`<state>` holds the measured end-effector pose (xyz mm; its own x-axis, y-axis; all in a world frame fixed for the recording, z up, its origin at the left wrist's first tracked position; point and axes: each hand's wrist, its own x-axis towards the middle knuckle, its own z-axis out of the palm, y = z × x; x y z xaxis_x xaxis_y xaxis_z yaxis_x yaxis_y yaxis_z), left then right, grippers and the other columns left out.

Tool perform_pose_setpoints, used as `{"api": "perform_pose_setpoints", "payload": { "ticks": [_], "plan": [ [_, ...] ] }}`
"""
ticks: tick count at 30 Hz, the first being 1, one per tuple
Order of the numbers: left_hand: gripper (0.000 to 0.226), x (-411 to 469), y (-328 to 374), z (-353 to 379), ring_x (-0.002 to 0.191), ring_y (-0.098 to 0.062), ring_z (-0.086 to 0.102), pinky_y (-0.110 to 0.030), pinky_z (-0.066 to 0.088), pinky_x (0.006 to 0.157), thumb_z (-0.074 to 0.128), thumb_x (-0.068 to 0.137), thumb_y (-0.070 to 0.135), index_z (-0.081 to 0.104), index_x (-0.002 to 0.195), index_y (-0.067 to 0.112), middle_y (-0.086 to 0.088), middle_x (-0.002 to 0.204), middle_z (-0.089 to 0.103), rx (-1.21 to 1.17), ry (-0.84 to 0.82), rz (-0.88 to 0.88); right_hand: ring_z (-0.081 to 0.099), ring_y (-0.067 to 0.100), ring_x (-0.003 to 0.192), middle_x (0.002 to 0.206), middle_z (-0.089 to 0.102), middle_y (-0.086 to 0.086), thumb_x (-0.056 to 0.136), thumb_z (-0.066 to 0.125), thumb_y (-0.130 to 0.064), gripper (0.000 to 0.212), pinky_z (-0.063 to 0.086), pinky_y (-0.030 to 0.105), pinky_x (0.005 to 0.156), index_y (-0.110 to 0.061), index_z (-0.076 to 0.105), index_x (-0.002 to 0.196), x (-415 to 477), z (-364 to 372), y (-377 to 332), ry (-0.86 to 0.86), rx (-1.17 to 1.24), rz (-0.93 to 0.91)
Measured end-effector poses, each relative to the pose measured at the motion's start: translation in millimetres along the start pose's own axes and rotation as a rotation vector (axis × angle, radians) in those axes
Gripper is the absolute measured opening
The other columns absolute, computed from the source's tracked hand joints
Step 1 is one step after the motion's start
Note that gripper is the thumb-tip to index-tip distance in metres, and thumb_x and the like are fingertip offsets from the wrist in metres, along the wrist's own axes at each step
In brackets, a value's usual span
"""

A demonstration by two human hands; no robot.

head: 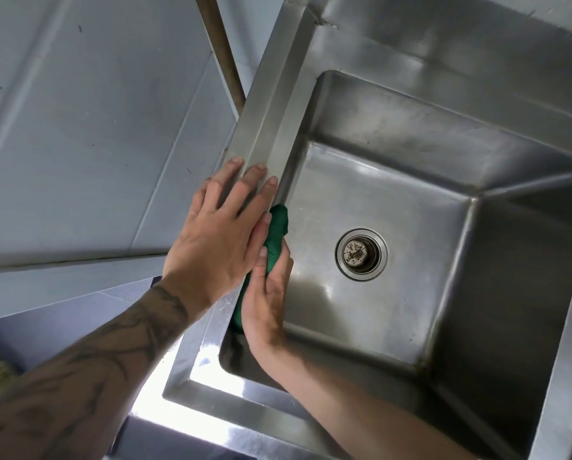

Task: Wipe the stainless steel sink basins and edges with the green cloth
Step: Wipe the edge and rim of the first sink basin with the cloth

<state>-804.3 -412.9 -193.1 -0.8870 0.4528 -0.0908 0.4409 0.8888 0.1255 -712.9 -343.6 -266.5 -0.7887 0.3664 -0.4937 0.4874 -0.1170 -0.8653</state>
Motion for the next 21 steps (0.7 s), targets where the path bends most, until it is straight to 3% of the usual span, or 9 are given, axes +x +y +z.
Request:
{"api": "perform_pose_setpoints", "payload": {
  "ticks": [3,6,8,11,13,15,18,21],
  "plan": [
    [0.055,0.1,0.9,1.3,0.159,-0.033,0.020,-0.055,0.037,0.120,0.033,0.111,0.037,0.034,0.162,0.018,-0.006,0.168,0.033,0.012,0.034,-0.015,0.053,0.017,0.126,0.130,0.047,-0.005,0.105,0.037,-0.055,0.045,0.042,0.043,0.115,-0.050,0.037,0.150,34.0,6.4,24.2,0.048,-0.113,0.124],
    [0.053,0.1,1.3,2.8,0.158,-0.034,0.022,-0.056,0.038,0.119,0.036,0.112,0.034,0.036,0.162,0.017,-0.007,0.168,0.035,0.015,0.035,-0.003,0.054,0.030,0.123,0.133,0.047,0.012,0.107,0.037,-0.046,0.052,0.042,0.050,0.113,-0.032,0.037,0.157,52.9,5.1,44.8,0.016,-0.180,0.239],
    [0.051,-0.1,0.8,2.8,0.158,-0.035,0.022,-0.056,0.038,0.119,0.038,0.113,0.032,0.037,0.162,0.017,-0.008,0.168,0.036,0.006,0.036,-0.006,0.053,0.022,0.126,0.139,0.047,0.009,0.111,0.039,-0.038,0.048,0.042,0.042,0.115,-0.033,0.034,0.159,45.5,-1.8,41.4,-0.064,-0.164,0.227],
    [0.053,0.0,1.4,1.9,0.159,-0.034,0.021,-0.055,0.035,0.121,0.041,0.112,0.034,0.037,0.162,0.017,-0.007,0.168,0.035,-0.033,0.034,-0.010,0.049,-0.010,0.122,0.143,0.048,-0.006,0.112,0.041,-0.034,0.050,0.036,0.007,0.104,-0.030,0.031,0.161,14.1,-28.5,30.5,-0.254,-0.220,0.180],
    [0.052,-0.1,0.7,2.3,0.159,-0.033,0.020,-0.055,0.034,0.122,0.040,0.112,0.034,0.037,0.162,0.018,-0.006,0.168,0.035,-0.069,0.034,-0.016,0.048,-0.014,0.119,0.140,0.052,-0.010,0.112,0.043,-0.029,0.047,0.033,-0.001,0.097,-0.022,0.034,0.158,-3.8,-49.7,25.0,-0.393,-0.284,0.197],
    [0.050,-0.1,-0.2,2.3,0.158,-0.034,0.022,-0.056,0.035,0.122,0.038,0.113,0.035,0.040,0.160,0.018,-0.007,0.166,0.037,-0.114,0.041,-0.018,0.054,0.004,0.122,0.137,0.054,-0.005,0.112,0.045,-0.025,0.044,0.038,0.009,0.103,-0.015,0.036,0.154,-3.9,-61.3,32.2,-0.513,-0.412,0.163],
    [0.050,-1.3,0.5,1.4,0.156,-0.036,0.027,-0.057,0.036,0.121,0.037,0.112,0.035,0.046,0.157,0.016,-0.009,0.164,0.042,-0.146,0.058,-0.010,0.058,0.032,0.117,0.131,0.057,0.014,0.104,0.050,-0.030,0.047,0.048,0.049,0.106,-0.010,0.040,0.145,19.6,-64.7,51.5,-0.642,-0.621,0.155],
    [0.052,-6.3,4.6,-0.8,0.158,-0.034,0.026,-0.056,0.025,0.126,0.034,0.113,0.037,0.044,0.159,0.017,-0.008,0.167,0.040,-0.126,0.055,-0.023,0.057,0.032,0.115,0.129,0.054,0.014,0.095,0.045,-0.046,0.051,0.048,0.054,0.105,-0.015,0.048,0.135,39.5,-72.5,91.9,-0.692,-0.729,0.153]
  ]
}}
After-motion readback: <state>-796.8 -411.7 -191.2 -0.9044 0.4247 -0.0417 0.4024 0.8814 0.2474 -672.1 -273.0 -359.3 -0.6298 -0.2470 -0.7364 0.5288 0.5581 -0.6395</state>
